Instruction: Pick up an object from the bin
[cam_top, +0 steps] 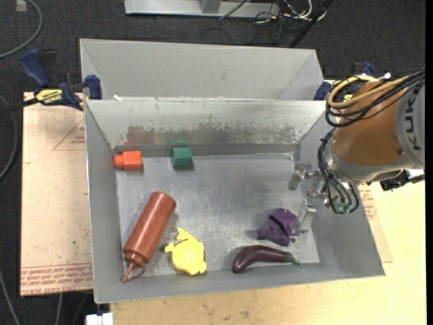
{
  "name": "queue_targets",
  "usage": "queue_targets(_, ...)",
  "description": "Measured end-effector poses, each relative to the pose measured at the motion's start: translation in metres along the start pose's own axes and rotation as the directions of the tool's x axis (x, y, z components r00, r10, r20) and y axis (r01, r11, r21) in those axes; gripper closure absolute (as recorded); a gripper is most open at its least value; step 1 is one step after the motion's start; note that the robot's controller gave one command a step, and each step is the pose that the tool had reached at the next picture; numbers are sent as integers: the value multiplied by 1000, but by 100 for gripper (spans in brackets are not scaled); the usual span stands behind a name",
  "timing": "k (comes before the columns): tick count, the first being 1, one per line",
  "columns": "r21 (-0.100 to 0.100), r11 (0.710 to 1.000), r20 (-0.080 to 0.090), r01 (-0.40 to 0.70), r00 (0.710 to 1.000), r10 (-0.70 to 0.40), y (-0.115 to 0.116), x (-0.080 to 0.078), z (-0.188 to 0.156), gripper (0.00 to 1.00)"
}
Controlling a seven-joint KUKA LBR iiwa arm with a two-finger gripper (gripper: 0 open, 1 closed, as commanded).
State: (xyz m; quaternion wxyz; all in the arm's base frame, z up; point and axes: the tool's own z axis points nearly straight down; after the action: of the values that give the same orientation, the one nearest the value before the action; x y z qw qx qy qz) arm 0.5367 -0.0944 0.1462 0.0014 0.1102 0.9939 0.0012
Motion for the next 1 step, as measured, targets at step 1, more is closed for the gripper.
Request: queue_targets(1,0,1000,0,-29,1000,29,-6,7,20,0)
